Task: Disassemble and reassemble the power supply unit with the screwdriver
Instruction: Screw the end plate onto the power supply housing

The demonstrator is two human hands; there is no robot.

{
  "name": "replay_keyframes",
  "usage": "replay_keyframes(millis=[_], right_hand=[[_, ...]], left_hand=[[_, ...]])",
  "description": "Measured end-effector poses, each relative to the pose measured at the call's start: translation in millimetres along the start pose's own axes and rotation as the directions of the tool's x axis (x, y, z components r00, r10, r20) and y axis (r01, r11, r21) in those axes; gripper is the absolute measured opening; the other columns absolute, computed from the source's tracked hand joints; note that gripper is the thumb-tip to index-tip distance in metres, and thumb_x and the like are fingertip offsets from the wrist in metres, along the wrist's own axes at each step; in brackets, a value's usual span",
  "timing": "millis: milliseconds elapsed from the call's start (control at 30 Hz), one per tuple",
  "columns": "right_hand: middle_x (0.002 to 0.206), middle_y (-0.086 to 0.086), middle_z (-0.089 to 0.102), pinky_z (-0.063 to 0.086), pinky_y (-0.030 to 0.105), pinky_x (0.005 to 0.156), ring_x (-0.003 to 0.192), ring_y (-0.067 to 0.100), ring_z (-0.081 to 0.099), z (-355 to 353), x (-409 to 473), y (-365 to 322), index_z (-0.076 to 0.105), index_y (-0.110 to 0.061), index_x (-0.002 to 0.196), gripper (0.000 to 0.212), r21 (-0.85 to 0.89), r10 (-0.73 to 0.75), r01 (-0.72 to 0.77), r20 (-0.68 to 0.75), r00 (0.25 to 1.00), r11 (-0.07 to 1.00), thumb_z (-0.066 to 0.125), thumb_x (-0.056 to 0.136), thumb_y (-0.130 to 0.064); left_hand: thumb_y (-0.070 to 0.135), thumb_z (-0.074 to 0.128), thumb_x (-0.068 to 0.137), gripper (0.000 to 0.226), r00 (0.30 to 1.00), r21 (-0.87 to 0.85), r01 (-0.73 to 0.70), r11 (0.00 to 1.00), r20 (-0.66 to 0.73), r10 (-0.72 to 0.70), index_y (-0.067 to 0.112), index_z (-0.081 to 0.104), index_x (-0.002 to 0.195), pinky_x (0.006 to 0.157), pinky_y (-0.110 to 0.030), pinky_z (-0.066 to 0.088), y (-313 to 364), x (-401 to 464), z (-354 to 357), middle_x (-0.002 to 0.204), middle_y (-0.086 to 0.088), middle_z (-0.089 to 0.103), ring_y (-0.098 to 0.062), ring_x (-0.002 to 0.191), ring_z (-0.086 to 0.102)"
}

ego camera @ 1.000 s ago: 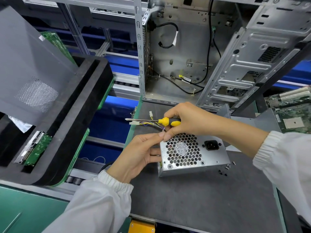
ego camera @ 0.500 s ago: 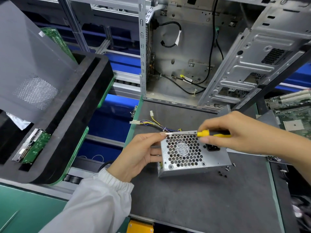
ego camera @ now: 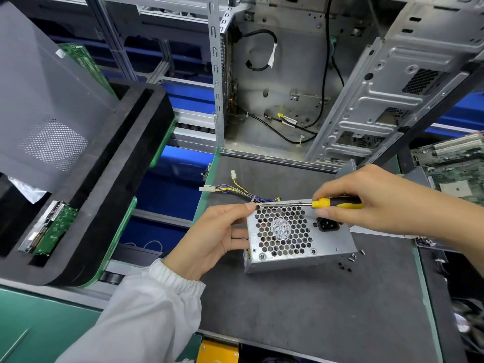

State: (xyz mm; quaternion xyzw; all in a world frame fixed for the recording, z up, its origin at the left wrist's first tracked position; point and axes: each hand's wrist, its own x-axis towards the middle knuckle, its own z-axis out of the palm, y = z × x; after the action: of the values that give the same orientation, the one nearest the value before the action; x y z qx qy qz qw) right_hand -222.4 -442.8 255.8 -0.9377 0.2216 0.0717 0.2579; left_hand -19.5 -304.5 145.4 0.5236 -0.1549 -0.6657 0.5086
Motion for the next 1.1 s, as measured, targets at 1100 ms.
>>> replay_keyframes(millis=[1100], right_hand=[[0.063,-0.003,0.024,0.015,0.024,0.043,0.048,0.015,0.015,-38.9,41.2,-88.9,0.036,-0.019,0.083,0.026,-0.862,-0.099,0.097,0.055,0.994,0.498,0.049,0.091,-0.04]], left_hand=[[0.034,0.069,0.075,0.033,1.0,-0.004,-0.028,1.0,-0.012,0.028,0.007,0.078,0.092,0.075,-0.042,0.062,-0.2,-3.3,4.3,0.104,-0.018,0.073,-0.029,0.083,0.073]])
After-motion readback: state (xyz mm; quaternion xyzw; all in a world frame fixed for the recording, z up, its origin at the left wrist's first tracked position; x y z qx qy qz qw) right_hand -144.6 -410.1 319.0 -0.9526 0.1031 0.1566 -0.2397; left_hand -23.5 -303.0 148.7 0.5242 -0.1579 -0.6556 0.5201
